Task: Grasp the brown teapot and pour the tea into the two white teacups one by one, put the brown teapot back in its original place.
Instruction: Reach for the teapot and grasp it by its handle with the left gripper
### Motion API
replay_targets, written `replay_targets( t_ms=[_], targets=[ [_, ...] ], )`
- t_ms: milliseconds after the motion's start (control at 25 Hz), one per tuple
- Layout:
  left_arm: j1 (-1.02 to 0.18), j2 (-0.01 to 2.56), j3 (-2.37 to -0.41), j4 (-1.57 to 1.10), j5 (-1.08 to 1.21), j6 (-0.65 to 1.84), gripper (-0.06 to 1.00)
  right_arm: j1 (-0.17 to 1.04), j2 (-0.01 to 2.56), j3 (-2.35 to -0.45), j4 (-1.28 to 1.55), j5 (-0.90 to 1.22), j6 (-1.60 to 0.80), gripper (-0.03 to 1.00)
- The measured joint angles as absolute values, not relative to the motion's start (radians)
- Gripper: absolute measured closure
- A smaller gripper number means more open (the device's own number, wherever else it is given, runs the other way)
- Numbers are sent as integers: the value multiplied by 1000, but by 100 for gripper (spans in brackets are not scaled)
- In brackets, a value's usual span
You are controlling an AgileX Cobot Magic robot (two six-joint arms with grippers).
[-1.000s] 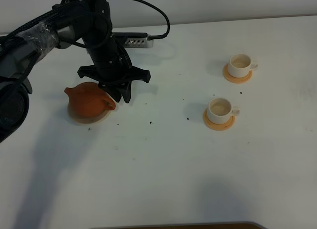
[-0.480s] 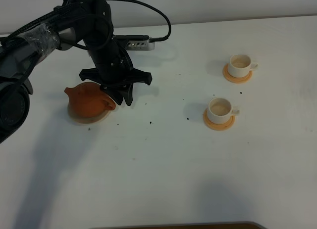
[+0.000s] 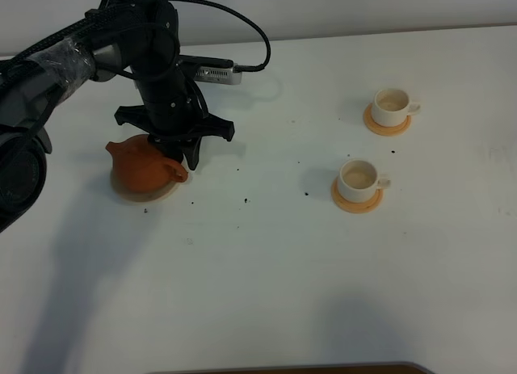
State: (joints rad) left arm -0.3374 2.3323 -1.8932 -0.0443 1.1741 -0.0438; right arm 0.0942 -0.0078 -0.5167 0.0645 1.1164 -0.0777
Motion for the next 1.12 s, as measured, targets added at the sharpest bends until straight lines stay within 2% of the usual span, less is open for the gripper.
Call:
replay_targets(
  t_ms=[480, 1120],
  targets=[
    [-338, 2332, -1893, -111, 1174, -26, 68, 94, -8, -517, 64, 1116, -78, 59],
    [-338, 2233, -1678, -89, 1174, -8, 68, 94, -8, -517, 64, 1116, -78, 59]
  ],
)
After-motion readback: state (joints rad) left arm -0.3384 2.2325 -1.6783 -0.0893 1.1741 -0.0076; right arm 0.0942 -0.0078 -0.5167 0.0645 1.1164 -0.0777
